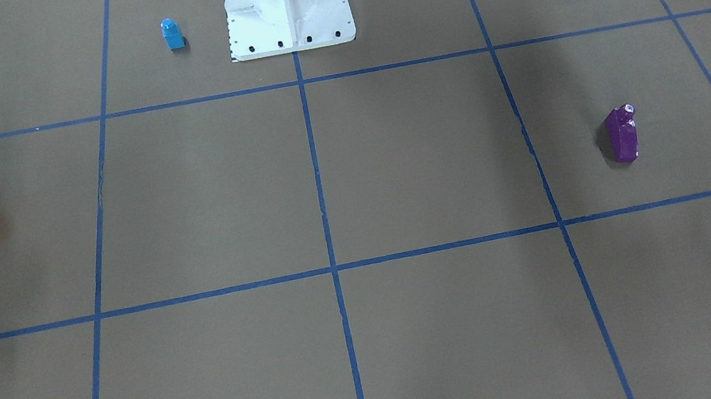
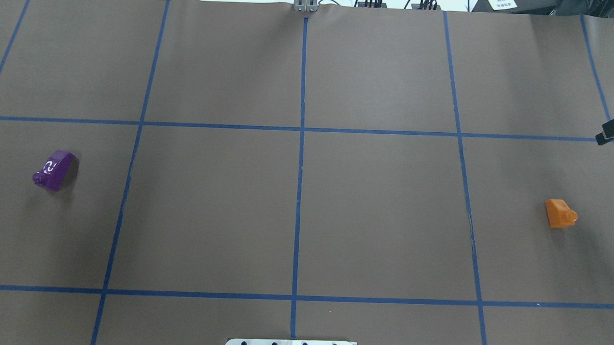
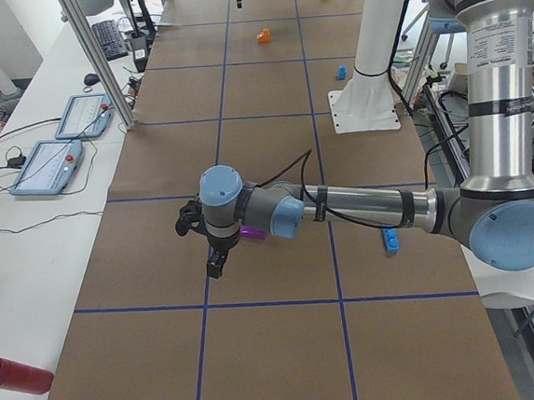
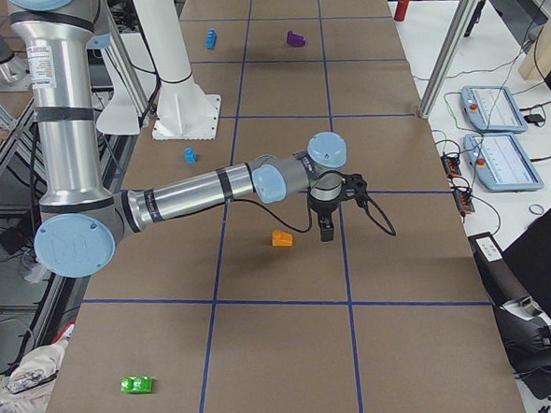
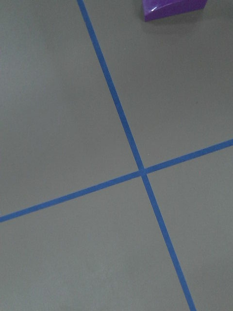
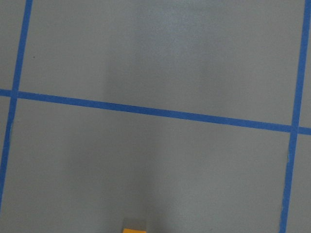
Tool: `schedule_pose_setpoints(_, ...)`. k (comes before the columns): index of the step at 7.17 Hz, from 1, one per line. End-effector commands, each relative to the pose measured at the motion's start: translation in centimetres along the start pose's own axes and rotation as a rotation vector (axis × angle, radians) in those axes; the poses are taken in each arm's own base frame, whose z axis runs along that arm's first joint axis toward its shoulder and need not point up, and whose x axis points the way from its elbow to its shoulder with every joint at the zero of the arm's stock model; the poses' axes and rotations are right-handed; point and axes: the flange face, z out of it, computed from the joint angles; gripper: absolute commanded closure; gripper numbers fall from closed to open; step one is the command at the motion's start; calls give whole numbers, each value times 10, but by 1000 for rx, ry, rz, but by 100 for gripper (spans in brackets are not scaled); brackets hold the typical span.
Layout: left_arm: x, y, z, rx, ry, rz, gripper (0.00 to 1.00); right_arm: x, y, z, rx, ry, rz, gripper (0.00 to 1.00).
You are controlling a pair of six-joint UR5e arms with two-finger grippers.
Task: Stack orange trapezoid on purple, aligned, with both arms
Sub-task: 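Move the left gripper toward the purple block while the right gripper approaches the orange block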
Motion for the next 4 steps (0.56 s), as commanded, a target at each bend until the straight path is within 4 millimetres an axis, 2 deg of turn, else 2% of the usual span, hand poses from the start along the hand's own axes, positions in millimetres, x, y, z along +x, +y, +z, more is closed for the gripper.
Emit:
schedule_pose_setpoints(1,52,21,52,-17,49,-154,0,0,1,2,-4,0,0,0)
schedule_pose_setpoints(3,105,36,93,-70,102,-179,0,1,3,3,-7,1,3,0)
schedule_pose_setpoints(4,127,34,108,-79,91,-133,0,3,4,4,-9,2,4,0)
